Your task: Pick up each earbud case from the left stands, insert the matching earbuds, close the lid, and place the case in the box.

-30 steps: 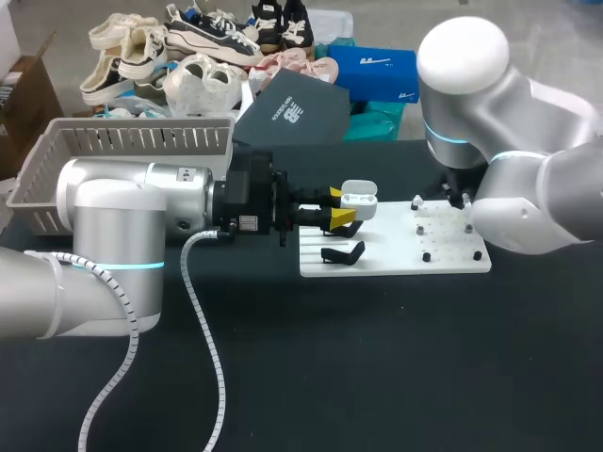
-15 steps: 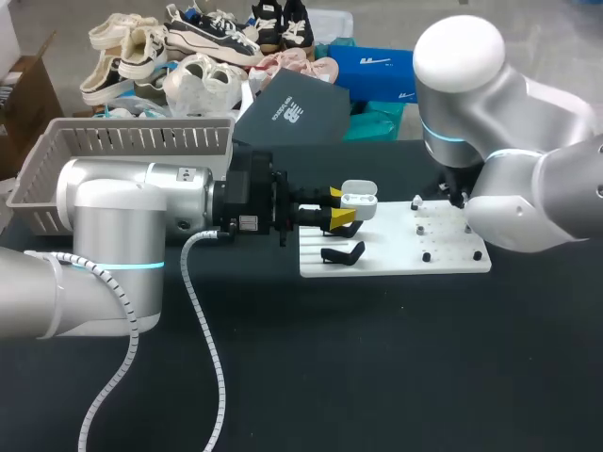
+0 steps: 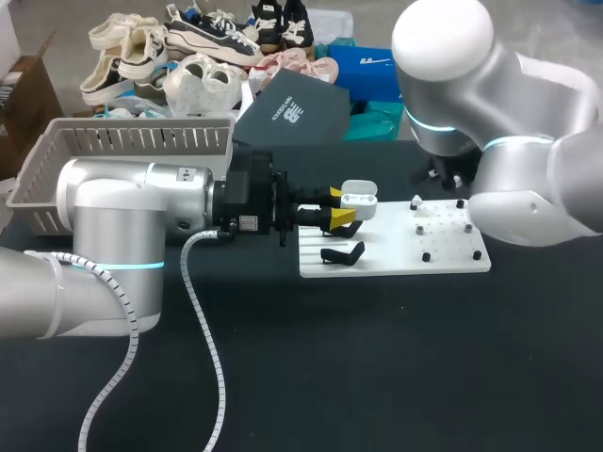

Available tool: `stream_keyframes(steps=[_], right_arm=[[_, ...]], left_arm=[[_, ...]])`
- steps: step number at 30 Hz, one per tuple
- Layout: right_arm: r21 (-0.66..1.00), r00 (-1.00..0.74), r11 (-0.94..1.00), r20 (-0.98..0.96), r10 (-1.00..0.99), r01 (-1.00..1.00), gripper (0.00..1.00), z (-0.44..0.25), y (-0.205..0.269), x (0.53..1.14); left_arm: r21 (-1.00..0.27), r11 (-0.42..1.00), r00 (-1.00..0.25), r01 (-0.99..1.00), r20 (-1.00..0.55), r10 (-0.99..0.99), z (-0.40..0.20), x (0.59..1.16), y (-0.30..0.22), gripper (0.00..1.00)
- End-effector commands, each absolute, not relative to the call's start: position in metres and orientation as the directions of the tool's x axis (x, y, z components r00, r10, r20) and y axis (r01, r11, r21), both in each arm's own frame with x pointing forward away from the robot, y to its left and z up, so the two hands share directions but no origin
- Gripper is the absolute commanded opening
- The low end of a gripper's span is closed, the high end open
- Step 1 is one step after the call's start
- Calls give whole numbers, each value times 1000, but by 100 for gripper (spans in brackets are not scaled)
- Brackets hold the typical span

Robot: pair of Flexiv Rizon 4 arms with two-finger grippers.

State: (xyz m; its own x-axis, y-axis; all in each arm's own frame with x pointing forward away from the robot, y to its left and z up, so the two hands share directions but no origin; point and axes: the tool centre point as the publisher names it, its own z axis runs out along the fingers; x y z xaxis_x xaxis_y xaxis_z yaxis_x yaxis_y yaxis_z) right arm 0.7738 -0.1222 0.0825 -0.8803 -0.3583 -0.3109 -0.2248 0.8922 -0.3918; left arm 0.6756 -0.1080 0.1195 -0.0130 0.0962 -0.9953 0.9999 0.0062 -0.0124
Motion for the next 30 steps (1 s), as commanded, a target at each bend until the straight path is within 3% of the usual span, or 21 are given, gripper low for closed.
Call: stream_keyframes(steps=[1,17,30], right_arm=[[-400,-854,890,-363,-373,-218,0,116,-116,731],[-331,-823,906,-412,-391,-264,0,214,-45,658],[-323,-917,917,-242,-318,-233,0,207,2,645]], left_arm=[[-11,8,-12,1000,-995,94,119,676,-109,0],[-11,8,-12,1000,-995,94,119,676,-109,0],[-11,8,-12,1000,-995,94,119,676,-109,0]])
